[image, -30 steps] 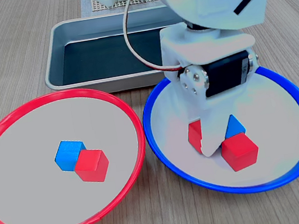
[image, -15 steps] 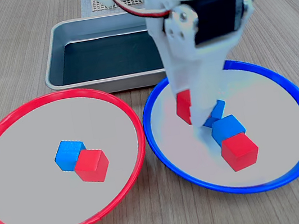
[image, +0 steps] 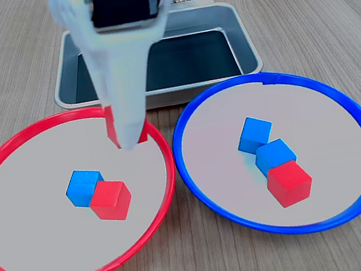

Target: Relocate any misplaced blocks to their matching dishes.

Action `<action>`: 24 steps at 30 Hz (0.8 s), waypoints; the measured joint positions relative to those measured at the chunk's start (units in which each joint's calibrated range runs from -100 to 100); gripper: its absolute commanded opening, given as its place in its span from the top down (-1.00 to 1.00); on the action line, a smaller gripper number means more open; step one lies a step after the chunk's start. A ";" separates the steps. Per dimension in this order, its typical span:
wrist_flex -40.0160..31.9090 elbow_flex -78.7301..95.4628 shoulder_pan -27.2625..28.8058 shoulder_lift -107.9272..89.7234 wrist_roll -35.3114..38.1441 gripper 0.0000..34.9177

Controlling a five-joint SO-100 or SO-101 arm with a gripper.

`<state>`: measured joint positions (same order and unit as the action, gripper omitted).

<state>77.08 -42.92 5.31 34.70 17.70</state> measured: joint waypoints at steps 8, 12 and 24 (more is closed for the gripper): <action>-5.95 2.18 9.03 0.17 2.05 0.98; -8.40 2.27 11.95 2.39 2.39 0.98; -11.42 0.00 14.16 9.12 0.83 0.98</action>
<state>65.66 -42.92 19.47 43.82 18.53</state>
